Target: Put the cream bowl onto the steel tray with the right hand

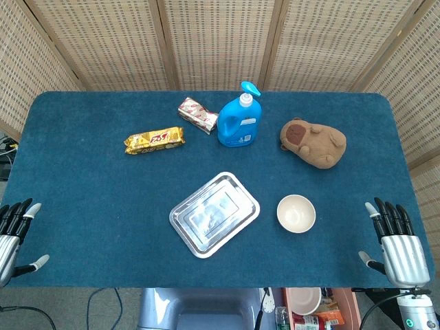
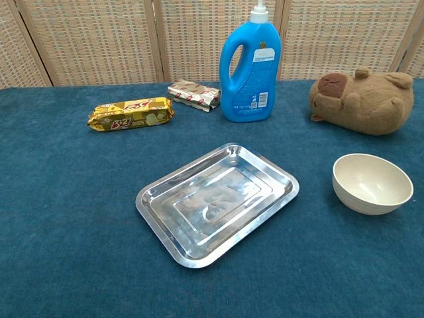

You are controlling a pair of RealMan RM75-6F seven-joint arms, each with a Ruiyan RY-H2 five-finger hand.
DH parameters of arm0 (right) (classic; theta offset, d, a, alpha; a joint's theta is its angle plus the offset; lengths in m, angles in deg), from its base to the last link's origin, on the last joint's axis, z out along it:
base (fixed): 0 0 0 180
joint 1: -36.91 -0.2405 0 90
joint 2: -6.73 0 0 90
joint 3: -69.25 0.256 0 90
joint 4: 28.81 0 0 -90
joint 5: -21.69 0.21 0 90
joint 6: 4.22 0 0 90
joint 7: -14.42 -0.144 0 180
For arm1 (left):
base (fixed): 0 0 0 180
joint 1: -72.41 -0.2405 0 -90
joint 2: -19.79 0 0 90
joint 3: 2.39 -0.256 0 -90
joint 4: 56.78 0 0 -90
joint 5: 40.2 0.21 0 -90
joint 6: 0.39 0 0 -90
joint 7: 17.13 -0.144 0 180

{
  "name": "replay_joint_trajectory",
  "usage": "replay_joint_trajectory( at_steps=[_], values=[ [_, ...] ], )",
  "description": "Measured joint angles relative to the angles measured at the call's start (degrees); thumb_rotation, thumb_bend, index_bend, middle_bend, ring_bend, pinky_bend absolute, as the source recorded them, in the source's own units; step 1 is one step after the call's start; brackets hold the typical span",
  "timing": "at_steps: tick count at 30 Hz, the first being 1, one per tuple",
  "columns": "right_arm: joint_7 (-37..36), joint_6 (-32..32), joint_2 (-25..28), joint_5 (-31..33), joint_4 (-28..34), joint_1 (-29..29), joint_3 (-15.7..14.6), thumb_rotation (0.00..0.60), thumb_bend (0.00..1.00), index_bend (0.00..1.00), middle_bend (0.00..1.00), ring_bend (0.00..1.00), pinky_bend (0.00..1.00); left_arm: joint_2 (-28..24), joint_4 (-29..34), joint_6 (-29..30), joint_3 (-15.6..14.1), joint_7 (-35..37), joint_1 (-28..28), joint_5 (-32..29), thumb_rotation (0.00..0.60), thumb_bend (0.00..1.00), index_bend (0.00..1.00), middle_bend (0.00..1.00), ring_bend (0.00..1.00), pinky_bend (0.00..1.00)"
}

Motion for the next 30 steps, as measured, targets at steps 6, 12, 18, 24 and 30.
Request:
replay_joint_trajectory(
  at_steps=[6,12,18,24,30],
  values=[
    [0.25,1.32,-0.05,-0.24,0.05,-0.29,-0.56,0.6,0.0,0.0,0.0,0.0,0.0,0.27,-0.09,-0.32,0.38,-0.37,0.1,-0.62,0.6,0.0,0.0,0.0,0.0,0.0],
    [-0.62,5.61,-0.95,-2.69,-2.23,-2.8,-1.65,0.6,0.0,0.0,0.0,0.0,0.0,0.64,0.06,-0.61,0.66,-1.14,0.26,-0.94,0.6,0.0,0.0,0.0,0.0,0.0],
    [-3.32,11.1,-4.4,-5.65,-9.06,-7.66,-2.09,0.6,0.0,0.16,0.0,0.0,0.0,1.16,0.14,-1.5,1.11,-2.22,0.63,-2.08,0.6,0.0,0.0,0.0,0.0,0.0],
    [-7.24,14.84,-8.62,-6.99,-14.96,-11.82,-1.81,0.6,0.1,0.33,0.0,0.0,0.0,1.59,0.33,-2.36,1.61,-3.29,0.94,-3.61,0.6,0.0,0.0,0.0,0.0,0.0],
    [-6.08,19.54,-12.13,-5.78,-17.44,-14.55,-1.32,0.6,0.19,0.34,0.0,0.0,0.0,2.1,0.12,-3.42,2.08,-4.21,1.33,-5.2,0.6,0.0,0.0,0.0,0.0,0.0]
  ],
)
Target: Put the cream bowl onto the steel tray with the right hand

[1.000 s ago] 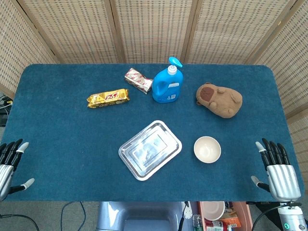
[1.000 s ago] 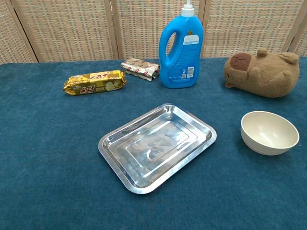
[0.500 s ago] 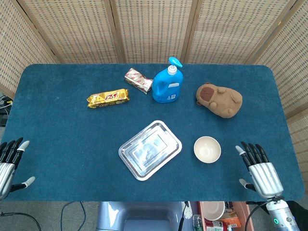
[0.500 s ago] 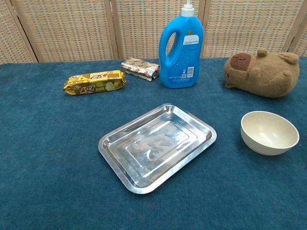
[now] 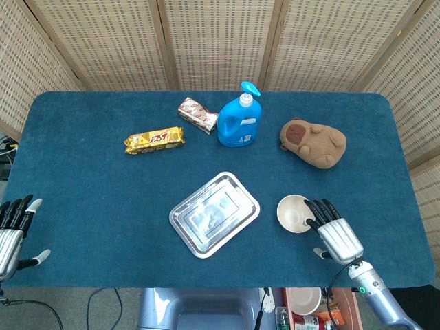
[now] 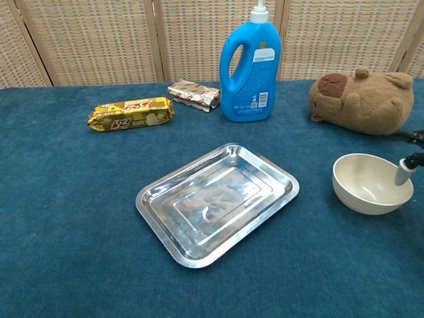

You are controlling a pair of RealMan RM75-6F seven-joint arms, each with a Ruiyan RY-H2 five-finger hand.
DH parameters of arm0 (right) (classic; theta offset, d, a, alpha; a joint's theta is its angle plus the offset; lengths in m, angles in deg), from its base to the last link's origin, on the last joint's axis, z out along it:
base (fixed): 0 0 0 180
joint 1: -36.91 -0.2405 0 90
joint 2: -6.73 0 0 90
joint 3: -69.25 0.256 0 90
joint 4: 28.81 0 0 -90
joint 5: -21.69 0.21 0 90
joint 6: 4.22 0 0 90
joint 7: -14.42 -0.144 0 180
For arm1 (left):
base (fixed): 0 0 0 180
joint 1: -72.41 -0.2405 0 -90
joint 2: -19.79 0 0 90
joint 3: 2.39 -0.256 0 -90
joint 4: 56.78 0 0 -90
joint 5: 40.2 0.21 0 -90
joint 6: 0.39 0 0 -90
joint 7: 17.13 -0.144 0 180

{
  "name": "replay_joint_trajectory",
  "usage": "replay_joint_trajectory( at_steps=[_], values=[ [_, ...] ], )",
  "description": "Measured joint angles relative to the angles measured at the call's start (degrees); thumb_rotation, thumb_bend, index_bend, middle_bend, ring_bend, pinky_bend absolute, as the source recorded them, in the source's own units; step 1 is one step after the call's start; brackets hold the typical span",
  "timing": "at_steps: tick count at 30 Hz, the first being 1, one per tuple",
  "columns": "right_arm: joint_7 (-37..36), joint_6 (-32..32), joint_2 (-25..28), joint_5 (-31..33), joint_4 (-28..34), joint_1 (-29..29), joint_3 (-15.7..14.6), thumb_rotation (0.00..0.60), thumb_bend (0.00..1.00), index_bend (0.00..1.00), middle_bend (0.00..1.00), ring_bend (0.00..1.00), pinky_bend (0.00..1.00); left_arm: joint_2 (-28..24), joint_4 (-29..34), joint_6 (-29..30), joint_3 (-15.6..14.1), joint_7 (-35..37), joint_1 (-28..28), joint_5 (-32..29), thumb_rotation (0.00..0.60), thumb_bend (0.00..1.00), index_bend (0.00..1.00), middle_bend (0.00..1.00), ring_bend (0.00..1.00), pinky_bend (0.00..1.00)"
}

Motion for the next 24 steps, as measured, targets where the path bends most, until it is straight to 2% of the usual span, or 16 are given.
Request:
replay_joint_trajectory(
  at_steps=[8,10,12,15,17,24],
  values=[
    [1.27,5.1,-5.9,2.96,-4.35,-3.68,0.53,0.6,0.31,0.37,0.0,0.0,0.0,0.57,-0.35,-1.84,0.8,-0.86,0.93,-2.33,0.6,0.0,0.0,0.0,0.0,0.0],
    [1.43,5.43,-6.73,3.36,-5.2,-4.07,0.57,0.6,0.35,0.4,0.0,0.0,0.0,0.65,-0.43,-2.14,0.94,-0.96,1.09,-2.8,0.6,0.0,0.0,0.0,0.0,0.0],
    [1.34,5.49,-7.58,3.55,-6.18,-4.42,0.58,0.6,0.41,0.48,0.0,0.0,0.0,0.73,-0.53,-2.5,1.11,-1.06,1.27,-3.33,0.6,0.0,0.0,0.0,0.0,0.0],
    [0.47,4.62,-8.66,3.31,-7.66,-4.72,0.53,0.6,0.44,0.62,0.0,0.0,0.0,0.84,-0.64,-3.03,1.31,-1.21,1.56,-3.98,0.6,0.0,0.0,0.0,0.0,0.0],
    [-0.25,3.35,-9.4,2.79,-8.69,-4.83,0.5,0.6,0.46,0.67,0.0,0.0,0.0,0.93,-0.72,-3.4,1.42,-1.35,1.76,-4.34,0.6,0.0,0.0,0.0,0.0,0.0],
    [-3.14,-0.94,-11.16,1.13,-11.33,-5.65,0.8,0.6,0.47,0.68,0.0,0.0,0.0,1.23,-1.14,-5.4,1.93,-1.69,2.8,-6.37,0.6,0.0,0.0,0.0,0.0,0.0]
  ],
)
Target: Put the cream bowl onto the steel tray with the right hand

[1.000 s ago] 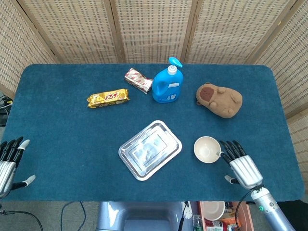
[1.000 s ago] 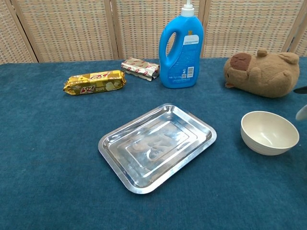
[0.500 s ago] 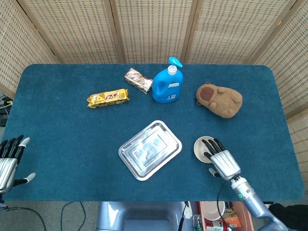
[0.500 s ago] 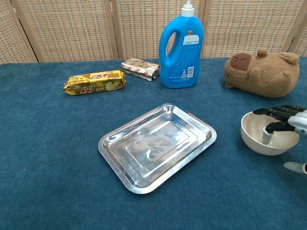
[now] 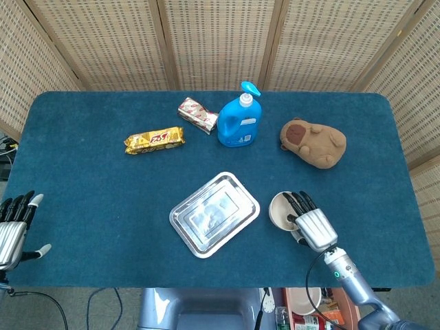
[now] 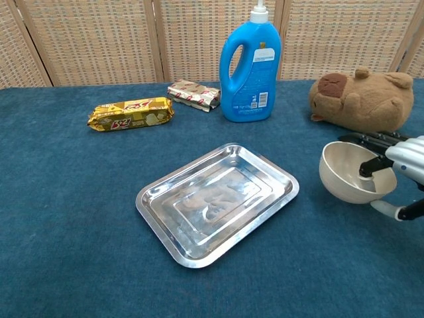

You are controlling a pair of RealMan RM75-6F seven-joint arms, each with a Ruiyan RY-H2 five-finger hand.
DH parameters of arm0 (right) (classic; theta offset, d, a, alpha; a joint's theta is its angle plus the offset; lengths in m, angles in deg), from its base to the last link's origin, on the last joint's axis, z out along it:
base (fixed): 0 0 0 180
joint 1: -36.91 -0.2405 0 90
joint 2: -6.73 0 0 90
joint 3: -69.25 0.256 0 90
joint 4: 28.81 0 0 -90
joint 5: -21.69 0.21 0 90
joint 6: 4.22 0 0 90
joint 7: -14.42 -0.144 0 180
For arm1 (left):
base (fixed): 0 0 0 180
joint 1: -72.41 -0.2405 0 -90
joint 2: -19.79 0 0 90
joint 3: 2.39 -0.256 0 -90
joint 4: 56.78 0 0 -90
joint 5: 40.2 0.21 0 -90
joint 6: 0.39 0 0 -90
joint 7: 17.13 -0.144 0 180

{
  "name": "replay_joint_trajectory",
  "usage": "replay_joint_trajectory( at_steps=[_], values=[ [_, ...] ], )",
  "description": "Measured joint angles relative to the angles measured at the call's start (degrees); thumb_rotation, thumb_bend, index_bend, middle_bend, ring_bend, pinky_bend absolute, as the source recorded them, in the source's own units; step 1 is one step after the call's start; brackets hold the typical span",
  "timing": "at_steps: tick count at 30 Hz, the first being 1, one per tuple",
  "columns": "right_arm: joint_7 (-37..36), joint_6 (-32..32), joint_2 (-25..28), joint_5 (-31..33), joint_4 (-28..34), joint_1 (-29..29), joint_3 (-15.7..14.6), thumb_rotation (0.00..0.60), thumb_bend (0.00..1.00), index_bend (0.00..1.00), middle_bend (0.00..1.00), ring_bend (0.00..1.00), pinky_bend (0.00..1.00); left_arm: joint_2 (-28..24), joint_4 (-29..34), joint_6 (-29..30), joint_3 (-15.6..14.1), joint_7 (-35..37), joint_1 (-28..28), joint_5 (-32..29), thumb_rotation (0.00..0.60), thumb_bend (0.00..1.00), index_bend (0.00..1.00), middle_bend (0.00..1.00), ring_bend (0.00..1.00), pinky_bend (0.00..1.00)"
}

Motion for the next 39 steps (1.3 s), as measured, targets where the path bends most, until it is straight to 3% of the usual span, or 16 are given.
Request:
replay_joint_trajectory(
  at_steps=[10,19,26,34,36,37,39],
  values=[
    [5.0,1.62,2.34,-1.99,7.42,-5.64,2.48,0.6,0.47,0.68,0.0,0.0,0.0,0.4,-0.44,-1.39,0.73,-0.6,1.0,-2.23,0.6,0.0,0.0,0.0,0.0,0.0],
    [16.91,15.1,2.86,0.29,14.48,-14.86,6.23,0.6,0.47,0.68,0.0,0.0,0.0,0.11,-0.39,-2.04,1.27,0.17,1.37,-3.98,0.6,0.0,0.0,0.0,0.0,0.0],
    [26.82,21.49,-2.17,4.28,14.23,-19.8,7.04,0.6,0.47,0.68,0.0,0.0,0.0,-0.04,-0.63,-2.69,1.26,0.66,1.69,-4.72,0.6,0.0,0.0,0.0,0.0,0.0],
    [31.53,21.55,-7.14,7.49,11.13,-21.28,6.85,0.6,0.47,0.68,0.0,0.0,0.0,-0.17,-0.6,-2.78,1.13,0.93,1.81,-4.87,0.6,0.0,0.0,0.0,0.0,0.0],
    [32.22,21.2,-7.67,7.75,10.69,-21.46,6.77,0.6,0.47,0.59,0.0,0.0,0.0,-0.14,-0.64,-2.86,1.05,0.88,1.84,-4.89,0.6,0.0,0.0,0.0,0.0,0.0],
    [32.53,21.11,-7.83,7.86,10.58,-21.53,6.72,0.6,0.46,0.47,0.0,0.0,0.0,-0.12,-0.64,-2.94,1.01,0.88,1.86,-4.92,0.6,0.0,0.0,0.0,0.0,0.0],
    [33.46,21.13,-8.01,8.37,10.52,-21.62,6.64,0.6,0.45,0.16,0.0,0.0,0.0,-0.11,-0.64,-3.01,0.97,0.82,1.93,-4.99,0.6,0.0,0.0,0.0,0.0,0.0]
  ],
)
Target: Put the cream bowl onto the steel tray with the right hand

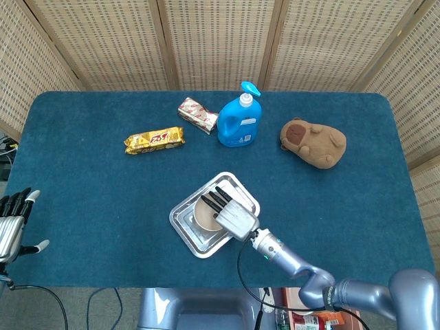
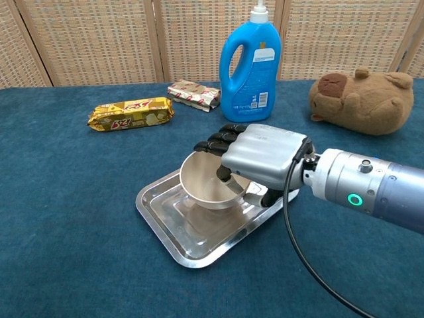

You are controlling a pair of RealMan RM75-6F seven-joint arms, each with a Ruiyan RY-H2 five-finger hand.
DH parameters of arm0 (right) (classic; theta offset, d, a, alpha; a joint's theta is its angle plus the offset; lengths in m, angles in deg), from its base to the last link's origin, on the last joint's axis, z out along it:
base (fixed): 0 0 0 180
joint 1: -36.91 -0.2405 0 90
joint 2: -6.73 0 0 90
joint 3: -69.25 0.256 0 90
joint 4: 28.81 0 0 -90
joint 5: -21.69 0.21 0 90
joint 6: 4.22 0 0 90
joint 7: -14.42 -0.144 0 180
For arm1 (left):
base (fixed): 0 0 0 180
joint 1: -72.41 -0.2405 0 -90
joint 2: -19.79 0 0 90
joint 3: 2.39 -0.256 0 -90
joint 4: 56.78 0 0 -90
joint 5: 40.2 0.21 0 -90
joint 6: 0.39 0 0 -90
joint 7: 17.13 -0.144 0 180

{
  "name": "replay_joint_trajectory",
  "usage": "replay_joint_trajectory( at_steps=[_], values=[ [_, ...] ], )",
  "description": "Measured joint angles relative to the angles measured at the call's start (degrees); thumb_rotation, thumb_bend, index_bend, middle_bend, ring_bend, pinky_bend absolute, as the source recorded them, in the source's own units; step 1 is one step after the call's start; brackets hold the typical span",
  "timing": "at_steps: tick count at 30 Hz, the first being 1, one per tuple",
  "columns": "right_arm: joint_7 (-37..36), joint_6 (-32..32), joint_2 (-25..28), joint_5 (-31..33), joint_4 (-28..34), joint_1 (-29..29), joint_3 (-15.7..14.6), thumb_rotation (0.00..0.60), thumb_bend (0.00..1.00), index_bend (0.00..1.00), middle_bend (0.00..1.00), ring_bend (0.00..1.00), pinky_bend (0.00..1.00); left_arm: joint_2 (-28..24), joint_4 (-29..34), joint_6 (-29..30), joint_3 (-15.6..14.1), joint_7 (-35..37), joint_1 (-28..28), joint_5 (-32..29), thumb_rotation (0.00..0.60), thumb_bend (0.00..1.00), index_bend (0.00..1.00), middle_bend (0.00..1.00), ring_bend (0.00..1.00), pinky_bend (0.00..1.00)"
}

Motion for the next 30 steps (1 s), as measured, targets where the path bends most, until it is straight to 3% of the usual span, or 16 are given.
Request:
replay_joint_trajectory(
  at_steps=[2,7,11,13,16,18,30],
  values=[
    [1.63,0.4,0.04,1.27,0.36,0.0,0.01,0.6,0.45,0.01,0.0,0.0,0.0,0.02,0.04,0.1,-0.01,-0.09,0.0,-0.01,0.6,0.0,0.0,0.0,0.0,0.0],
    [5.93,0.37,1.21,5.48,4.12,0.49,0.4,0.6,0.45,0.0,0.0,0.0,0.0,-0.05,0.39,0.55,-0.23,0.0,-0.16,0.44,0.6,0.0,0.0,0.0,0.0,0.0],
    [8.33,-3.6,5.5,5.56,9.93,2.45,0.02,0.6,0.44,0.0,0.0,0.0,0.0,-0.21,0.59,0.79,-0.43,0.2,-0.21,0.98,0.6,0.0,0.0,0.0,0.0,0.0],
    [8.44,-6.2,7.96,5.19,11.99,3.89,-0.44,0.6,0.39,0.0,0.0,0.0,0.0,-0.22,0.69,0.9,-0.57,0.21,-0.23,1.28,0.6,0.0,0.0,0.0,0.0,0.0],
    [7.57,-10.36,12.33,4.39,14.59,6.65,-1.53,0.6,0.1,0.0,0.0,0.0,0.0,-0.19,0.78,0.98,-0.83,0.15,-0.27,1.74,0.6,0.0,0.0,0.0,0.0,0.0],
    [5.87,-13.0,15.3,3.7,15.27,8.57,-2.36,0.6,0.0,0.0,0.0,0.0,0.0,-0.17,0.85,1.06,-1.12,0.1,-0.31,2.32,0.6,0.0,0.0,0.0,0.0,0.0],
    [-17.53,-26.97,23.1,2.02,9.61,20.82,-6.18,0.6,0.0,0.0,0.0,0.0,0.0,0.18,1.01,5.22,-2.34,-0.87,-1.81,6.55,0.6,0.0,0.0,0.0,0.0,0.0]
  ],
)
